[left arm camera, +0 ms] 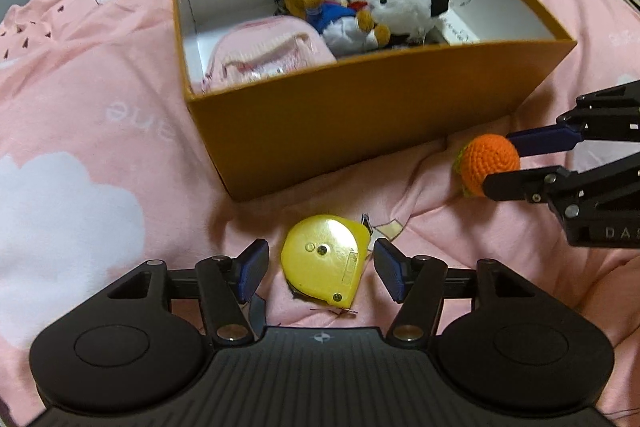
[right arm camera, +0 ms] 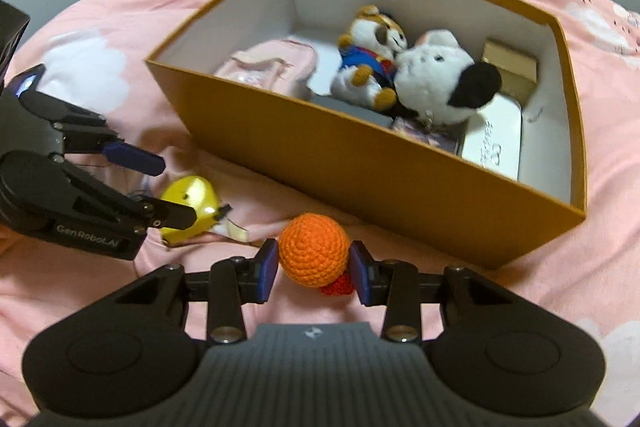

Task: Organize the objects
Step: 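Lift the tape measure and crochet ball with both tools toward the orange box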

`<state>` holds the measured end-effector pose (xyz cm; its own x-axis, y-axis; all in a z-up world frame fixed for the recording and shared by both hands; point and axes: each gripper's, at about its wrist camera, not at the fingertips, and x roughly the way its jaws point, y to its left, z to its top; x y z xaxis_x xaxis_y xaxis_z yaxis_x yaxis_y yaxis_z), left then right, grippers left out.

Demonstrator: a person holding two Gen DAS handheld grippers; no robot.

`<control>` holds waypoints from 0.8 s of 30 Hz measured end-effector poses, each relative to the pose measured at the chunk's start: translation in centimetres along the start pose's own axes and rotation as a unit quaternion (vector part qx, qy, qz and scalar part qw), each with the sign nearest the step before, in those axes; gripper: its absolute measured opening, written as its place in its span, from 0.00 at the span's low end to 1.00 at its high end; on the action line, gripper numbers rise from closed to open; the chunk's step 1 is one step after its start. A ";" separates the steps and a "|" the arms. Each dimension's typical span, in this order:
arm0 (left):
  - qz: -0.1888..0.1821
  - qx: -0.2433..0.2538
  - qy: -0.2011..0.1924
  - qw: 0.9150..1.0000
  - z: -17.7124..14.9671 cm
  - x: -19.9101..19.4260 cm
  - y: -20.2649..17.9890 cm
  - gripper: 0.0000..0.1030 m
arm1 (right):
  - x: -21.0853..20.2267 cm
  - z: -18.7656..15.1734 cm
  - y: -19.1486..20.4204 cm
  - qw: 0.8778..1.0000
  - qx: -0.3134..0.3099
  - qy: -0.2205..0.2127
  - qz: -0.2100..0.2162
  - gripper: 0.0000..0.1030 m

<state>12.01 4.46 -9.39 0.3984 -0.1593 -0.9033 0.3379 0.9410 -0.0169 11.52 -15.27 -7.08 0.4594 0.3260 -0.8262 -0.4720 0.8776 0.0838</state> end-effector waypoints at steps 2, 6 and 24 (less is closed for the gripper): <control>0.007 -0.003 0.003 1.000 -0.2 0.5 0.0 0.69 | 0.6 -0.2 -0.5 1.000 0.006 0.006 0.001 0.40; -0.001 -0.012 0.007 1.000 -0.4 1.1 0.4 0.69 | 1.2 -0.4 -0.9 1.000 0.013 0.011 0.008 0.40; 0.012 -0.001 0.005 1.000 -1.6 1.3 -0.9 0.58 | 2.0 -0.4 -0.8 1.000 0.015 0.015 0.010 0.40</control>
<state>10.86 3.87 -11.27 0.3987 -0.1341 -0.9072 0.3265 0.9452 0.0038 12.46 -15.43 -9.04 0.4264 0.3340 -0.8406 -0.4590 0.8807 0.1170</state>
